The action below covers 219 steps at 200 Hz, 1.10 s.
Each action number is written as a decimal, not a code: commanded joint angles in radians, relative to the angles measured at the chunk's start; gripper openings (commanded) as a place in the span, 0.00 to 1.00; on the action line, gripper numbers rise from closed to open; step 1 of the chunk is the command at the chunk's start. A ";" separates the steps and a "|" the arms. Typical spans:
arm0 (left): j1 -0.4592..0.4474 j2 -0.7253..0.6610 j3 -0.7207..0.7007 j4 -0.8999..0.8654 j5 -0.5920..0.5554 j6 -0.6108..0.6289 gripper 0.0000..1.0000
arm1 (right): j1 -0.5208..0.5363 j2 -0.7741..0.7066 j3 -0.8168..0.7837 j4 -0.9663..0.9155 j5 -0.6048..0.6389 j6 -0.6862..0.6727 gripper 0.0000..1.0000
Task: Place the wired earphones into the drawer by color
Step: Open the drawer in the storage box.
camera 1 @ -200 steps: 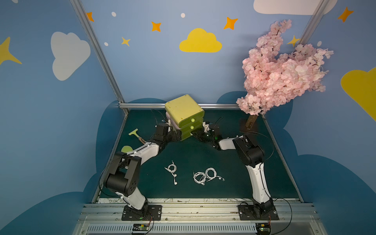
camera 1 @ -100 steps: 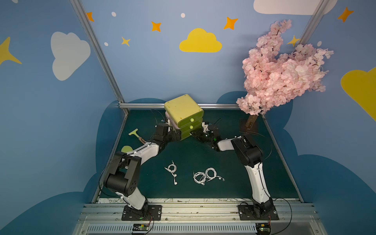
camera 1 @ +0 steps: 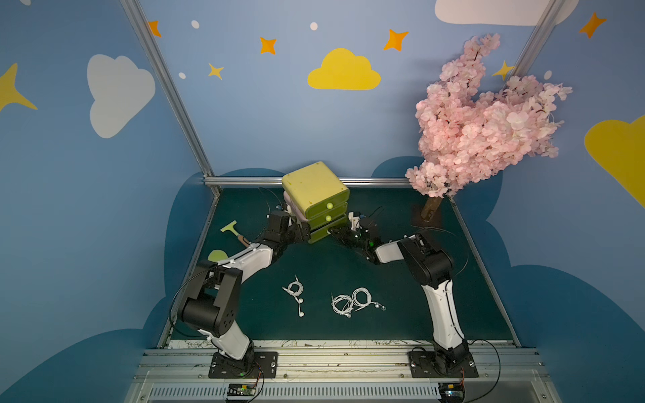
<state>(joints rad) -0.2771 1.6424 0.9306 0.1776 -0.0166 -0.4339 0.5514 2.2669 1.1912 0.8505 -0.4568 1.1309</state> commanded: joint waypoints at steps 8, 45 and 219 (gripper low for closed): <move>0.002 0.010 0.032 -0.007 -0.020 -0.008 1.00 | -0.008 -0.063 -0.059 0.024 -0.019 -0.007 0.25; 0.003 0.011 0.034 -0.012 -0.023 -0.013 1.00 | -0.021 -0.112 -0.153 0.034 -0.022 -0.029 0.25; -0.002 -0.009 0.034 -0.032 -0.026 -0.023 1.00 | -0.041 -0.262 -0.450 0.110 -0.037 -0.072 0.25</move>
<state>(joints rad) -0.2813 1.6424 0.9401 0.1562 -0.0223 -0.4515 0.5175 2.0380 0.7765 0.9749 -0.4931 1.0904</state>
